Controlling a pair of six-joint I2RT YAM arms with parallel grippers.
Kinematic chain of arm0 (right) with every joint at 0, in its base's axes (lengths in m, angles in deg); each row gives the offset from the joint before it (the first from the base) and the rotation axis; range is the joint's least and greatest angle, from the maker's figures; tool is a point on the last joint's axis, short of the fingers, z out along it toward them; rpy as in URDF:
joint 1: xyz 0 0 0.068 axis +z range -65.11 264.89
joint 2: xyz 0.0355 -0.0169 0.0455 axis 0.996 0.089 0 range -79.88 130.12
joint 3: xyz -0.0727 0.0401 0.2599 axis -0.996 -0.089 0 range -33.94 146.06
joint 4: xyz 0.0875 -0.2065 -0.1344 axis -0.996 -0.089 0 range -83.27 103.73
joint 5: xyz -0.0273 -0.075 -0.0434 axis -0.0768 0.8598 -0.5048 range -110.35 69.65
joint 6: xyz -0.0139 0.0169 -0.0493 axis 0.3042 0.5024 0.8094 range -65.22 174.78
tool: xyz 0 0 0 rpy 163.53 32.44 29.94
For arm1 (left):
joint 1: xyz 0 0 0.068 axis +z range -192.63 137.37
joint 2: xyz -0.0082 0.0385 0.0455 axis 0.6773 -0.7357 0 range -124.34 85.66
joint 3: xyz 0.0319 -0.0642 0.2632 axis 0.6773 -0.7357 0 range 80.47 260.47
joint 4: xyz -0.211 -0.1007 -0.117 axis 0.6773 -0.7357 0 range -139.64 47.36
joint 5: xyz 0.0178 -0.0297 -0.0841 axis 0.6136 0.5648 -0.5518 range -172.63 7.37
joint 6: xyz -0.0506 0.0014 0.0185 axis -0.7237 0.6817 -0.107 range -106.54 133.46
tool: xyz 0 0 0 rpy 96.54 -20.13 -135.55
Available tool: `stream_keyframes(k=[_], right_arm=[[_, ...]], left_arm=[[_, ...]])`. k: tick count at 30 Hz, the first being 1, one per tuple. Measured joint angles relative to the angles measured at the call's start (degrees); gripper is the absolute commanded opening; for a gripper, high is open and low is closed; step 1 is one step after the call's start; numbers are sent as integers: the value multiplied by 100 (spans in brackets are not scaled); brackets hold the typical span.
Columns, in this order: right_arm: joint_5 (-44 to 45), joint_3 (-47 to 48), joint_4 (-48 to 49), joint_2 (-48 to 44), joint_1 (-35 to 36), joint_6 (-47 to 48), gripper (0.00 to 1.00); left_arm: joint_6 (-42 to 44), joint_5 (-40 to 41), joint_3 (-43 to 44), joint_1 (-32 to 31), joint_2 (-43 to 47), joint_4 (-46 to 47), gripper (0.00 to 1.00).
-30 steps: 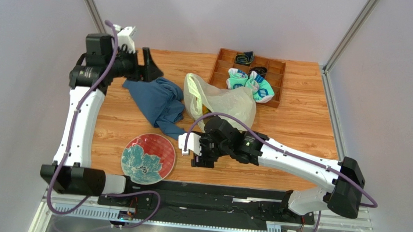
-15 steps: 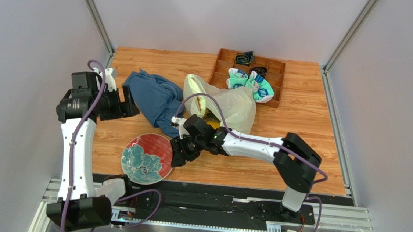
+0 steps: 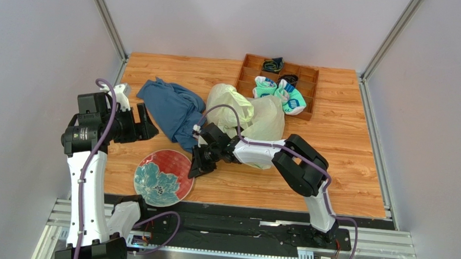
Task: Take the fake fruits out of the plastic bag
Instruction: Move the plate to the center of the board.
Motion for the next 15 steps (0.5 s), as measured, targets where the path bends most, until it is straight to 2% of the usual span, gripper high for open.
stream_keyframes(k=[5,10,15], right_arm=[[-295,-125,232,-109,-155,-262,0],[-393,-1340,28,-986,-586,-87,0],[-442,-2511,-319,-1932,-1600,306,0]], left_arm=[[11,-28,-11,0,-11,-20,87],[13,-138,-11,0,-72,-11,86],[-11,-310,-11,0,-205,26,85]])
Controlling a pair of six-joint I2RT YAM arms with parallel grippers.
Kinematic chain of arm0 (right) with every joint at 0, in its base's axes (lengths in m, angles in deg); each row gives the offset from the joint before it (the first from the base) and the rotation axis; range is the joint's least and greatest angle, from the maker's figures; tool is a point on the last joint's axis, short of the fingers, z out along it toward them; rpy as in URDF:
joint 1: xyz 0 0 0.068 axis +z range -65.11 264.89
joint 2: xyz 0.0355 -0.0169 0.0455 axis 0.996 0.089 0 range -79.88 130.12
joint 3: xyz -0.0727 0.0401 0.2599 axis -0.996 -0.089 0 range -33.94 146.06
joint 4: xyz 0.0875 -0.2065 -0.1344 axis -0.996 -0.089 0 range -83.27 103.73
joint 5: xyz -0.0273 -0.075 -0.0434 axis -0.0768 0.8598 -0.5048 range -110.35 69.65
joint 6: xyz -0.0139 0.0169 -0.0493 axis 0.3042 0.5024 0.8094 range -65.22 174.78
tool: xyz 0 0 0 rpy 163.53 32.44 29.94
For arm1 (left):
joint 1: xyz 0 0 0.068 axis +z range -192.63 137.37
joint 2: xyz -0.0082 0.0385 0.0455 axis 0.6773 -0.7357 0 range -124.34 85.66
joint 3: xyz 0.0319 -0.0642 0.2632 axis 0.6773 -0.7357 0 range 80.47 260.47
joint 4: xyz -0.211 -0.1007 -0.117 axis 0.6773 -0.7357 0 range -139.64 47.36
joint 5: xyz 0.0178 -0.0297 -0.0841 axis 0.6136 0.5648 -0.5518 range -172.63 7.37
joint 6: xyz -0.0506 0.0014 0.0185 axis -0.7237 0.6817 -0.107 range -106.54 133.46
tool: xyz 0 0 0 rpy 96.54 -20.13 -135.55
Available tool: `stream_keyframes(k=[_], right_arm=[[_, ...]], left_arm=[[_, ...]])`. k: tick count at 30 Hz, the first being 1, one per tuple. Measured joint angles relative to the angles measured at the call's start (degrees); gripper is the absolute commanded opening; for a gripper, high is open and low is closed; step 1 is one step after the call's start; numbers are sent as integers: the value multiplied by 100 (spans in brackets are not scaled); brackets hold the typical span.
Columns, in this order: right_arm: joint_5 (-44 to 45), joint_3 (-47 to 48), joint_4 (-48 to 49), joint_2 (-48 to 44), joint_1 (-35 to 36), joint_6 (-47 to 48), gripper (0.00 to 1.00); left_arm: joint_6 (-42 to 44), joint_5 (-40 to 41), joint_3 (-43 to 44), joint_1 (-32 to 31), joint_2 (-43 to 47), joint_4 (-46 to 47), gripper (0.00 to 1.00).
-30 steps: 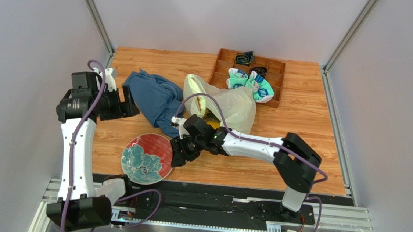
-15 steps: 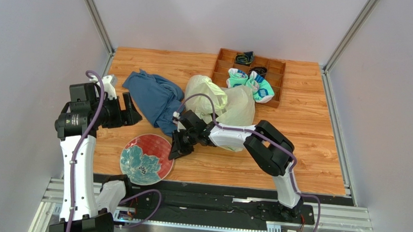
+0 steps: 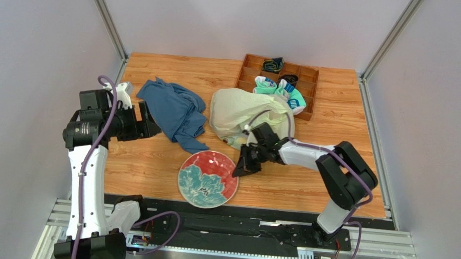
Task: Take the fake fruits out of the plastic bag
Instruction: Move the plate to the center of the board.
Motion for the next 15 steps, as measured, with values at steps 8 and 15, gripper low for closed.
stream_keyframes(k=[8,15], right_arm=[[323,-597,-564,-767,-1099,719,51],[380,35,-2225,-1419,-1093,1814,98]], left_arm=[[-94,-341,0,-2,-306,111,85],[-55,-584,120,-485,-387,350,92]])
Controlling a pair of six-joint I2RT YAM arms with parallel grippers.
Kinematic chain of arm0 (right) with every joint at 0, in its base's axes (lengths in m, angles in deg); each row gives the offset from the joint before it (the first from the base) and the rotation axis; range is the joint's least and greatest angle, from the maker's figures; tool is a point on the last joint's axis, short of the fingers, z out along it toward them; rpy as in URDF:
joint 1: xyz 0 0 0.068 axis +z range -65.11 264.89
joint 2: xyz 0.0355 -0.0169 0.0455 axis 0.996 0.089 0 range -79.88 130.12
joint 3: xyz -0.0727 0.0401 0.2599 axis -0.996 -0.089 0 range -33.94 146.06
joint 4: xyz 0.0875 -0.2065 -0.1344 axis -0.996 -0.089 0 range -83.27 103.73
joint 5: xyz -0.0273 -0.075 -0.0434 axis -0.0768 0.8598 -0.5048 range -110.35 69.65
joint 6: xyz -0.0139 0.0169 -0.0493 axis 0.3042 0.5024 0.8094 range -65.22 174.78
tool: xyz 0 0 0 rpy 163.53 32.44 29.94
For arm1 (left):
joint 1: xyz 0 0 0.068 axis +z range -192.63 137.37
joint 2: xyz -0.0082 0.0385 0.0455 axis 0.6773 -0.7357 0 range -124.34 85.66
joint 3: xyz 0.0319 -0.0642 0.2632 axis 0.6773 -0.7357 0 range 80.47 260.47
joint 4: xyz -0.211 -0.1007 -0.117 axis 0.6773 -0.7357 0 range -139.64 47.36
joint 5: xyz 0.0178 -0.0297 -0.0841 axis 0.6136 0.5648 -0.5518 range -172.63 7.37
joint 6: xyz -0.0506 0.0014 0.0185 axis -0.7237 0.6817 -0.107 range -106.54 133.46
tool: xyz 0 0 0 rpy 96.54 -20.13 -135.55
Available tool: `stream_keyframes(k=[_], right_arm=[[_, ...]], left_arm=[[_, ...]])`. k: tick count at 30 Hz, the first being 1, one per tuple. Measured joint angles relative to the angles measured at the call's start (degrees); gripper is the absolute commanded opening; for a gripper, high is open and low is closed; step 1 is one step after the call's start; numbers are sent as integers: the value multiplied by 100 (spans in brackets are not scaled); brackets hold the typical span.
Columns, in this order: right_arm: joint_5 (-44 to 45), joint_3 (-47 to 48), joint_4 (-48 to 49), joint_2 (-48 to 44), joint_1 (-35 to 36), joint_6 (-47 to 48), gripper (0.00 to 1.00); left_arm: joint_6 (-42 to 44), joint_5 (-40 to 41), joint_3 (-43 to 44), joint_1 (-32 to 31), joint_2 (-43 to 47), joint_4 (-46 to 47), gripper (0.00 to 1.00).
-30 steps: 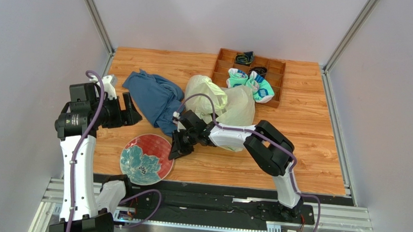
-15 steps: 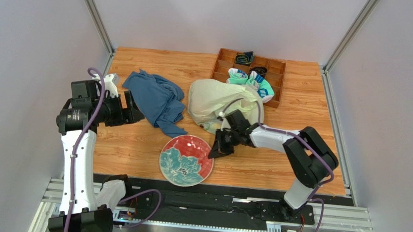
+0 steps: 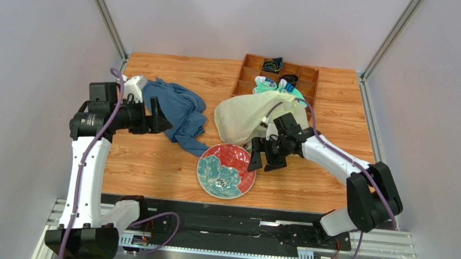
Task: Take the fake fruits out of the plastic bag
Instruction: Move the plate to the center of the board, then adjust the plastic bag at the center of the board.
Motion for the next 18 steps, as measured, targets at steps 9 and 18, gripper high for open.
stream_keyframes(k=[9,18], right_arm=[[-343,2009,-3001,-1738,304,2645,97],[256,3121,-4015,-3338,-632,3624,100]], left_arm=[[511,-411,1493,-2400,-817,398,93],[590,-890,3320,-4789,-2850,857,99]])
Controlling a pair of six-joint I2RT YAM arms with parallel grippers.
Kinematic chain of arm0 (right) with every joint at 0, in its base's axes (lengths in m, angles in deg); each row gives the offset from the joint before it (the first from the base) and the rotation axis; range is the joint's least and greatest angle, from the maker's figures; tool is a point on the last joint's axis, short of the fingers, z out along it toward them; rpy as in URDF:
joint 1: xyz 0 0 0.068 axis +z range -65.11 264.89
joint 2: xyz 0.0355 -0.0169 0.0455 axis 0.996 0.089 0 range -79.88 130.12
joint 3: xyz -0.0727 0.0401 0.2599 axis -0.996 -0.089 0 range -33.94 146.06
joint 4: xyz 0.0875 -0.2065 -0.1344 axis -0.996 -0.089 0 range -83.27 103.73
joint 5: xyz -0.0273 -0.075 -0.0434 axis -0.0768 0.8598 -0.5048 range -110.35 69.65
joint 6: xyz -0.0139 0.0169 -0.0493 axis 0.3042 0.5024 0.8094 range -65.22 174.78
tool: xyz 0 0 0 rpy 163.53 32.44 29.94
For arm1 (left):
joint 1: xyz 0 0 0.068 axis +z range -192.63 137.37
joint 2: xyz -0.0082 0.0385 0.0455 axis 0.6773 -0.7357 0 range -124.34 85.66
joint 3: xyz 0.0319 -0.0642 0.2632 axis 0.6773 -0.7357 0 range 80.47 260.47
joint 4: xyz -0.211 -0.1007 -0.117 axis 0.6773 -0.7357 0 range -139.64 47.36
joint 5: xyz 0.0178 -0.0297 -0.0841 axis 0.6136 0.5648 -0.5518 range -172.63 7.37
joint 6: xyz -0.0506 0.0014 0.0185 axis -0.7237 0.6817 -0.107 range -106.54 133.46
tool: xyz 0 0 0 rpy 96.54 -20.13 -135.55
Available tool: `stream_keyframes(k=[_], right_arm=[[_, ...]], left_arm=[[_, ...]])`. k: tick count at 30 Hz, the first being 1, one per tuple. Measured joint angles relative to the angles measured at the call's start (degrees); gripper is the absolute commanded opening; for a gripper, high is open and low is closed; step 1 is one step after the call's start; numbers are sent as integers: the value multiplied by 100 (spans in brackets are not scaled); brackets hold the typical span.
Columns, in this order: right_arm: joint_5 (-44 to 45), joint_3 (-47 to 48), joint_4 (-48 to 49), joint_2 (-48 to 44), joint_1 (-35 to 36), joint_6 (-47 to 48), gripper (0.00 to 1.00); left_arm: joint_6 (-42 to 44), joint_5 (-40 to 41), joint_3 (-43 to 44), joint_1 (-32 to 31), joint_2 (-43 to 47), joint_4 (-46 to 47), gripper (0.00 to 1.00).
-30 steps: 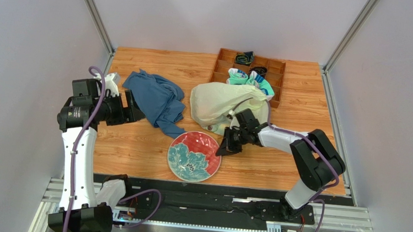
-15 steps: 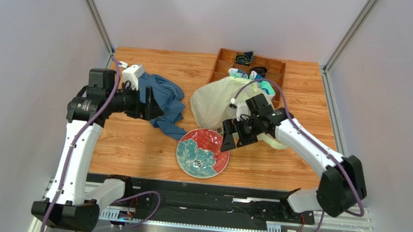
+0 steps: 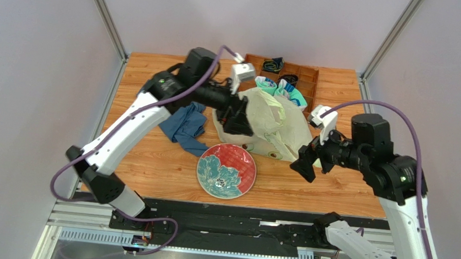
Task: Take the fake fruits out of the plastic bag
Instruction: Adjust the plastic bag at the center of the board.
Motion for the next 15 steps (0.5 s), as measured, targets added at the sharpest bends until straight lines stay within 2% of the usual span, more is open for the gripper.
stream_keyframes(k=[6,11,15], right_arm=[[579,251,-2,-245,-577,-127,100],[824,400,-4,-146,-1141,-348,100],[911,304,33,11,-1268,-461,100]], left_arm=[[-942,647,498,-885,-1281,603,99],[-1816,2079,1506,-1226,-2277,739,99],[-2330,3294,2302,-1346,-2809,800,99]])
